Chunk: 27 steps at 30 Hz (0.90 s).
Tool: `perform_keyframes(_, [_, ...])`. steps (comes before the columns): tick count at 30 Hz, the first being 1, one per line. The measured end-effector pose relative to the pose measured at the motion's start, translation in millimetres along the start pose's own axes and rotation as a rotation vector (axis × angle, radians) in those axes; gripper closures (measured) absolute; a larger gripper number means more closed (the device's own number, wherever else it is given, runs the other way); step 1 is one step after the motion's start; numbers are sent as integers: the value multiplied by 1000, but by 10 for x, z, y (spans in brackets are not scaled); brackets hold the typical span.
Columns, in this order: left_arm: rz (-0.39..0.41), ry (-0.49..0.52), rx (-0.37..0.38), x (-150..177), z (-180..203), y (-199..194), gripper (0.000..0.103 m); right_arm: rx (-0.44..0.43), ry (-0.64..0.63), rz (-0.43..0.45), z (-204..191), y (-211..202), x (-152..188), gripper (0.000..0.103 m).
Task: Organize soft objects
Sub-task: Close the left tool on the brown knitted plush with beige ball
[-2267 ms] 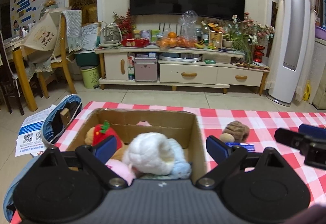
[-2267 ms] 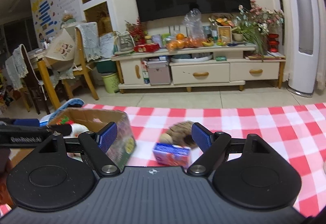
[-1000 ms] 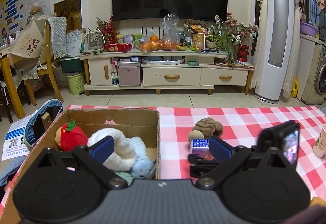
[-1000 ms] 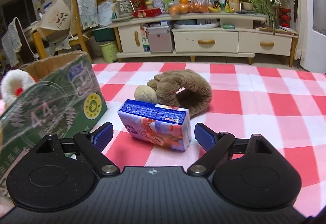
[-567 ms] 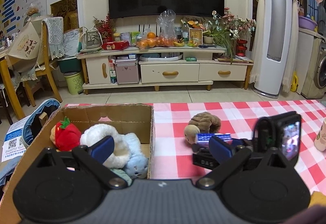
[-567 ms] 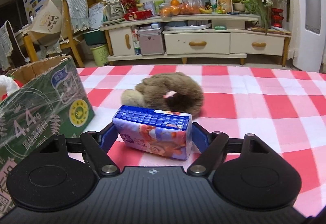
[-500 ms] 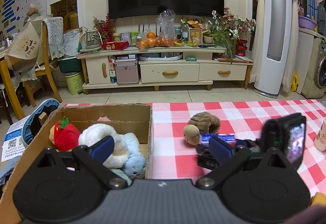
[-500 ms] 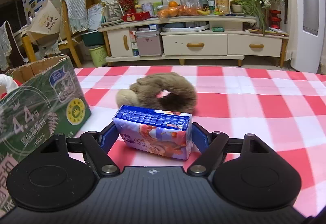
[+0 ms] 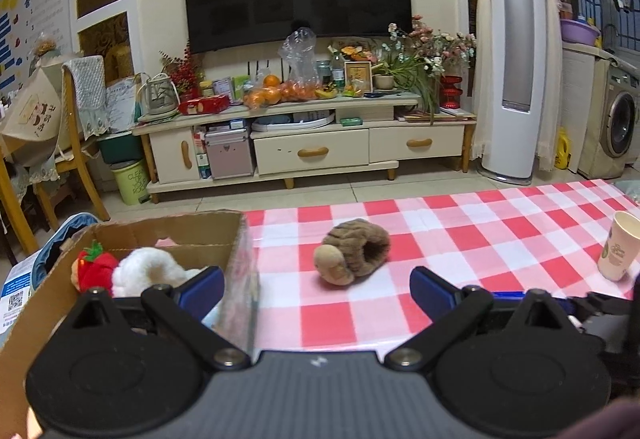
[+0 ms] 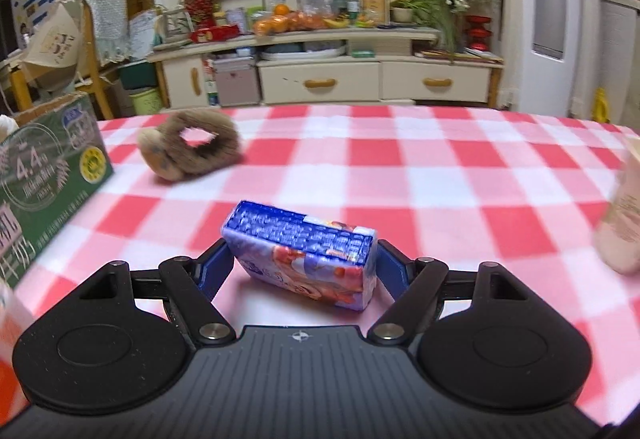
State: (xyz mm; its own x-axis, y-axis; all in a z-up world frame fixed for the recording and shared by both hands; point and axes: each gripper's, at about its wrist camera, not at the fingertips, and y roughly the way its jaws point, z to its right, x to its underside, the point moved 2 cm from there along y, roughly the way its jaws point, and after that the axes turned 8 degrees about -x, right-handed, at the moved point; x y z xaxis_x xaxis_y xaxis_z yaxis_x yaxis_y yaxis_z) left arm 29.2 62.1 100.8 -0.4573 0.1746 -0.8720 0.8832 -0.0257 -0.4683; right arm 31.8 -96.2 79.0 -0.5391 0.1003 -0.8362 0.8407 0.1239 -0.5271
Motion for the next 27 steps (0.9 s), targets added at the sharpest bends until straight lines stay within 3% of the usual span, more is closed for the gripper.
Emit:
perform_keyframes(9, [-27,-5,8,88,384,5,4,123,-8,14,317,-441,230,9])
perform_keyframes(15, [-33,13,-7,66,699,87,4,80,51,1,475,-404,261,1])
perform_keyframes(27, [-113,-144,-141,-142,820,903,4,25,81,-25,578,-329,215,0])
